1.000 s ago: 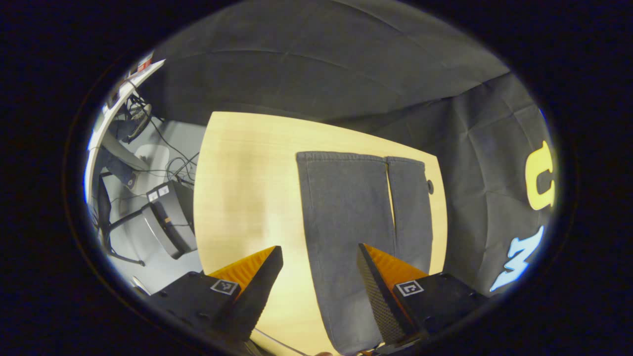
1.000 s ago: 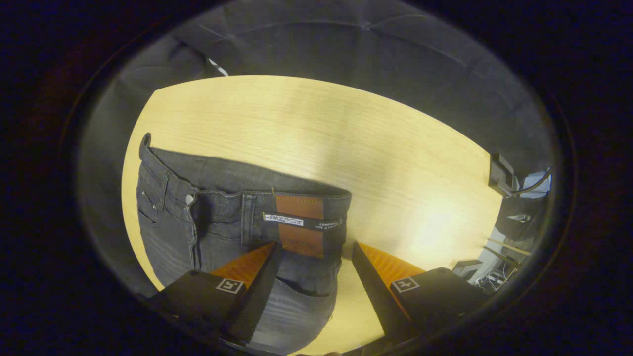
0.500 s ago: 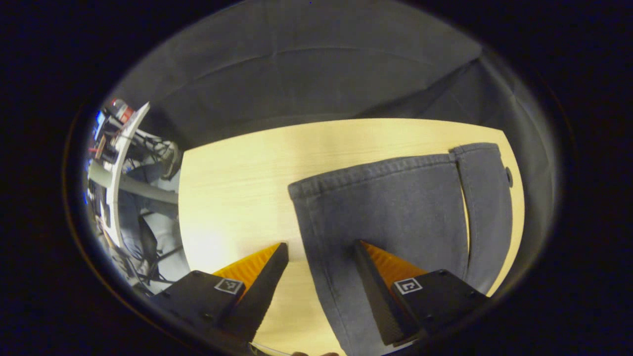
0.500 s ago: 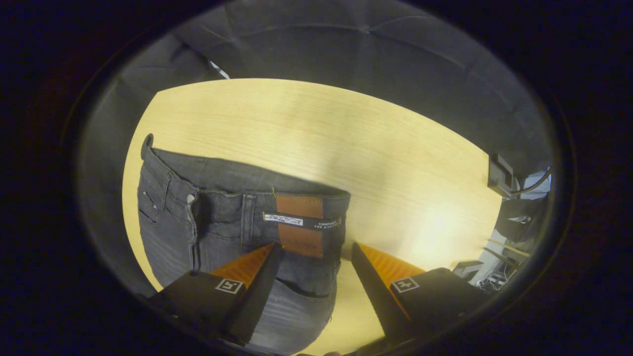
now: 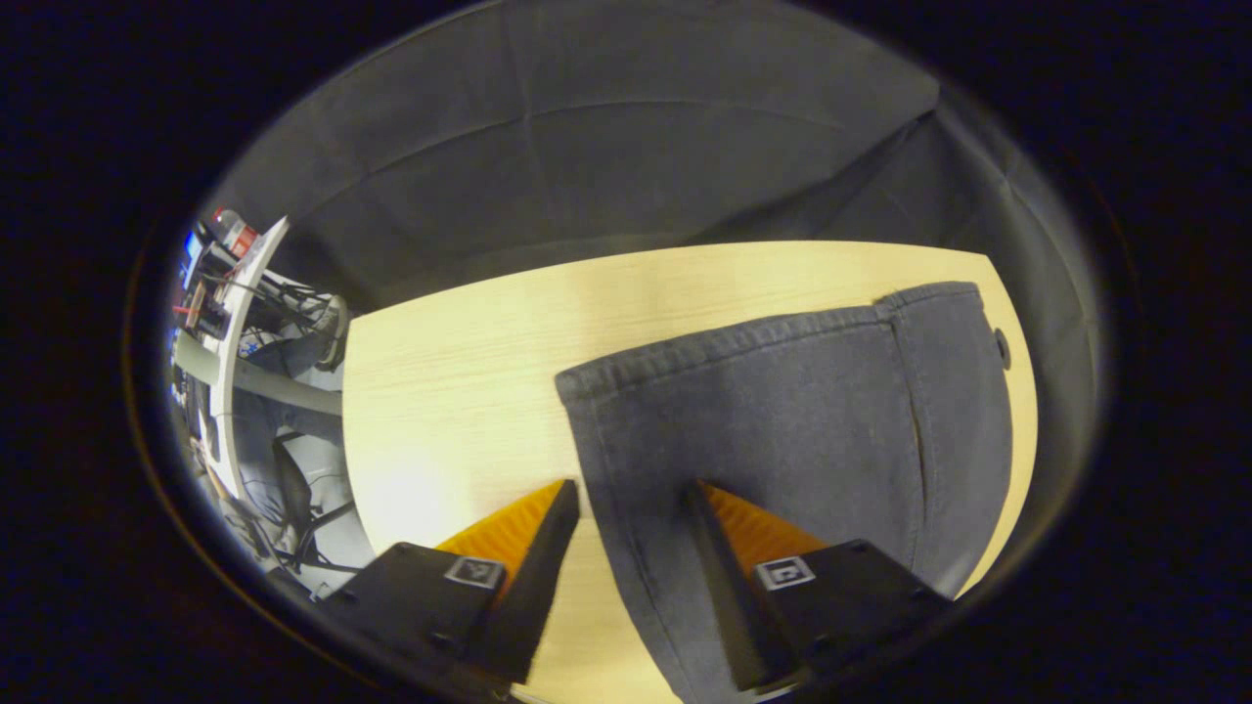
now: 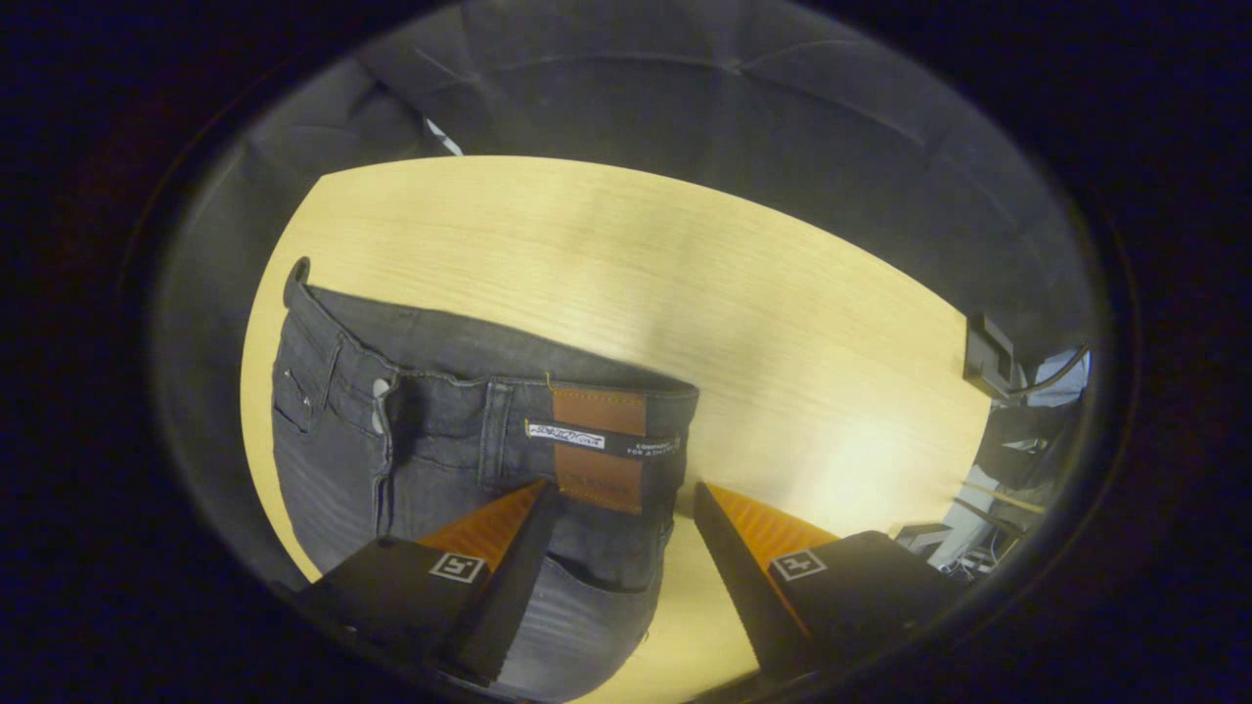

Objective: Grasp the waist and the cuffs of the jeans and fold them to make the two legs overlap; first hold the waist and fold one-third of the jeans toward the cuffs, then hold the cuffs and fold the remaining one-third in the same direction to finish folding.

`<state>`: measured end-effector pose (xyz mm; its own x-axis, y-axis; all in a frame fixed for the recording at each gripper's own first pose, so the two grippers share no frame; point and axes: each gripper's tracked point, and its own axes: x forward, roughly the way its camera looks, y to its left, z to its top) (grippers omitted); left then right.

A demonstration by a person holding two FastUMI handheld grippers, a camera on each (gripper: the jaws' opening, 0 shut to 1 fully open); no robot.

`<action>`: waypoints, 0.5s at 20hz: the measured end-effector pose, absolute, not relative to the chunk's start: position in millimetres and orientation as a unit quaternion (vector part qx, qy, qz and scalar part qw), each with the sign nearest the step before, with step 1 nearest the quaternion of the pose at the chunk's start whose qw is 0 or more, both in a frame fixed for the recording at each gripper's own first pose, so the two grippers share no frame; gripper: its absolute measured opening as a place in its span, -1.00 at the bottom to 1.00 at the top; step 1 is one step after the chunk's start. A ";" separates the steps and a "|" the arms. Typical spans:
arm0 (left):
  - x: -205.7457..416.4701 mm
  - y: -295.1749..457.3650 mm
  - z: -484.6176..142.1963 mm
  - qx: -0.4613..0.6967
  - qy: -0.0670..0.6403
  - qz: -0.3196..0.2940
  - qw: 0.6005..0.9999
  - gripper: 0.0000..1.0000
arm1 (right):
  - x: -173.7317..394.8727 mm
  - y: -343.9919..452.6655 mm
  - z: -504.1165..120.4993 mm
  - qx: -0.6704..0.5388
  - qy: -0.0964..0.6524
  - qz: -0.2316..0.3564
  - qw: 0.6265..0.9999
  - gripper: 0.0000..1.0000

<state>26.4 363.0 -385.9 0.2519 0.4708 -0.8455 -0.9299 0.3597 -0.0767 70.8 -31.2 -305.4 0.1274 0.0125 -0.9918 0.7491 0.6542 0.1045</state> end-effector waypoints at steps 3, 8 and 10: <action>43.2 362.4 -387.5 -0.306 0.351 0.486 0.740 -0.27 | 76.8 -29.9 -302.1 0.312 0.606 -0.244 0.690 0.52; 41.5 357.1 -385.0 -0.301 0.330 0.484 0.752 -0.83 | 80.7 -23.9 -303.3 0.346 0.584 -0.206 0.705 -0.67; 41.3 355.5 -385.6 -0.305 0.330 0.466 0.762 -0.83 | 78.5 -23.4 -301.4 0.357 0.577 -0.190 0.710 -0.75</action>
